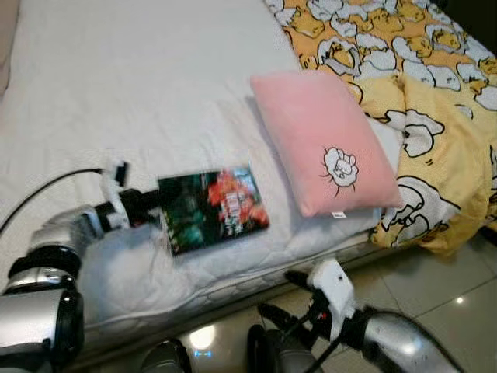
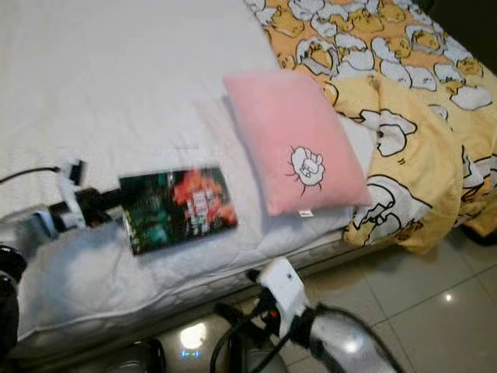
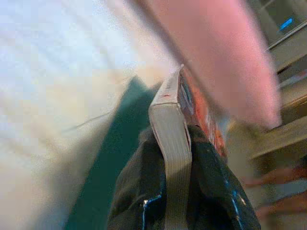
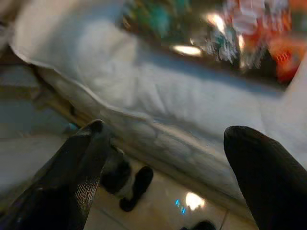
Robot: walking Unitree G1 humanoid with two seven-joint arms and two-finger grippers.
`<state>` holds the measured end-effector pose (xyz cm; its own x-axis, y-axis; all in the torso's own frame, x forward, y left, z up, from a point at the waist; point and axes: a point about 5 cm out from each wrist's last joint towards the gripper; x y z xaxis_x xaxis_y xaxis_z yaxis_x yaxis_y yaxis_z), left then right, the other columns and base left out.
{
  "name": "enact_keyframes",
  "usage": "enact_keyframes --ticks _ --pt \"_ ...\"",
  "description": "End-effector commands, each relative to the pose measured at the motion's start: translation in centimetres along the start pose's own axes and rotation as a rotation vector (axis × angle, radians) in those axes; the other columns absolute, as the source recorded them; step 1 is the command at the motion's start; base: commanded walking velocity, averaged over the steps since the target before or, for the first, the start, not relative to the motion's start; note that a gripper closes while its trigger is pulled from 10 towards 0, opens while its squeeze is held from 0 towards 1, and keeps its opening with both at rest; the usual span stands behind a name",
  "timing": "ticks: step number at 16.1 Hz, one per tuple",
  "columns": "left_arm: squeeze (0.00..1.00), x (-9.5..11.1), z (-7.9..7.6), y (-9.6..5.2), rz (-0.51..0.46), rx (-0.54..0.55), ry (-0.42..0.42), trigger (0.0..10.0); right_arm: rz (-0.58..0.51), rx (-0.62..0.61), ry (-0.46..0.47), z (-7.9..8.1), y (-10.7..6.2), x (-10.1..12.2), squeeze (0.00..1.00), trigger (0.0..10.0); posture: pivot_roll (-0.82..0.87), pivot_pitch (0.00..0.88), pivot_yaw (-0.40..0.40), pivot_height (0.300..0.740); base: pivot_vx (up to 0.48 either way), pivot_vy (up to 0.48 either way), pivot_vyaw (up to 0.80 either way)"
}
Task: Clean up the room
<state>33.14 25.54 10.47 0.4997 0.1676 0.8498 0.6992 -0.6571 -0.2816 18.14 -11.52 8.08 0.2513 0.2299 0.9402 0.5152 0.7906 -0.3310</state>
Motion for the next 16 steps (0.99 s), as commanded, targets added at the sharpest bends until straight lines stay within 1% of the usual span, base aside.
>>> enact_keyframes --ticks 1,2,3,4,6,8,9,11,12,13,14,15,16 --pt "0.0 -0.6 1.0 -0.3 0.119 0.165 0.107 0.0 0.013 0.035 0.003 0.2 -0.3 0.2 0.0 10.0 -0.26 0.202 -0.138 0.74 0.0 0.0 0.0" --pt "0.0 0.4 1.7 -0.7 0.16 0.306 0.261 0.0 0.021 0.033 0.0 0.2 -0.4 0.1 0.0 10.0 -0.28 0.202 -0.139 0.74 0.0 0.0 0.0" --pt "0.0 1.8 2.1 -1.0 0.155 0.397 0.359 0.0 0.029 0.025 0.005 0.3 -0.6 -0.1 0.0 10.0 -0.28 0.202 -0.138 0.74 0.0 0.0 0.0" --pt "0.0 3.1 2.2 -1.3 0.123 0.446 0.405 0.0 0.037 0.025 0.008 0.5 -0.8 -0.4 0.0 10.0 -0.28 0.202 -0.136 0.74 0.0 0.0 0.0" --pt "0.0 4.3 2.7 -2.1 0.121 0.535 0.477 0.0 0.048 0.027 0.017 0.8 -0.9 -0.7 0.0 10.0 -0.29 0.201 -0.134 0.74 0.0 0.0 0.0" --pt "0.0 4.5 3.7 -3.8 0.175 0.661 0.578 0.0 0.055 0.02 0.025 0.7 -1.0 -0.8 0.0 10.0 -0.29 0.203 -0.131 0.74 0.0 0.0 0.0" --pt "0.0 3.9 4.2 -4.6 0.24 0.702 0.642 0.0 0.061 0.018 0.025 0.7 -1.0 -1.0 0.0 10.0 -0.28 0.204 -0.132 0.74 0.0 0.0 0.0" --pt "0.0 3.4 4.6 -5.2 0.304 0.732 0.707 0.0 0.064 0.017 0.025 0.6 -1.0 -1.1 0.0 10.0 -0.28 0.206 -0.139 0.74 0.0 0.0 0.0" --pt "0.0 3.5 5.1 -6.3 0.308 0.805 0.737 0.0 0.067 0.018 0.021 0.6 -1.0 -1.1 0.0 10.0 -0.27 0.205 -0.141 0.74 0.0 0.0 0.0" --pt "0.0 4.0 5.2 -6.7 0.241 0.828 0.693 0.0 0.069 0.019 0.018 0.6 -0.9 -1.1 0.0 10.0 -0.27 0.204 -0.143 0.74 0.0 0.0 0.0" --pt "0.0 4.0 5.1 -6.6 0.239 0.818 0.706 0.0 0.072 0.021 0.019 0.6 -0.9 -1.2 0.0 10.0 -0.27 0.204 -0.143 0.74 0.0 0.0 0.0" --pt "0.0 3.4 5.1 -6.5 0.289 0.804 0.753 0.0 0.074 0.024 0.02 0.6 -0.8 -1.2 0.0 10.0 -0.26 0.204 -0.147 0.74 0.0 0.0 0.0" --pt "0.0 2.6 5.2 -6.3 0.311 0.777 0.736 0.0 0.077 0.026 0.02 0.6 -0.8 -1.3 0.0 10.0 -0.26 0.203 -0.146 0.74 0.0 0.0 0.0"
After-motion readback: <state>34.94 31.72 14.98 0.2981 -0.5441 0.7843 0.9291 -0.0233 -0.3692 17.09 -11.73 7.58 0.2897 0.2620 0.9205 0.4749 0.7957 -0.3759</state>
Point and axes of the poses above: a point about 5 cm out from each wrist's last joint towards the gripper, its own y axis pointing out of the wrist towards the gripper, its own x axis along the axis of the wrist's last joint, z = x × y, and after that the axes turned 4 degrees about -y, right-handed
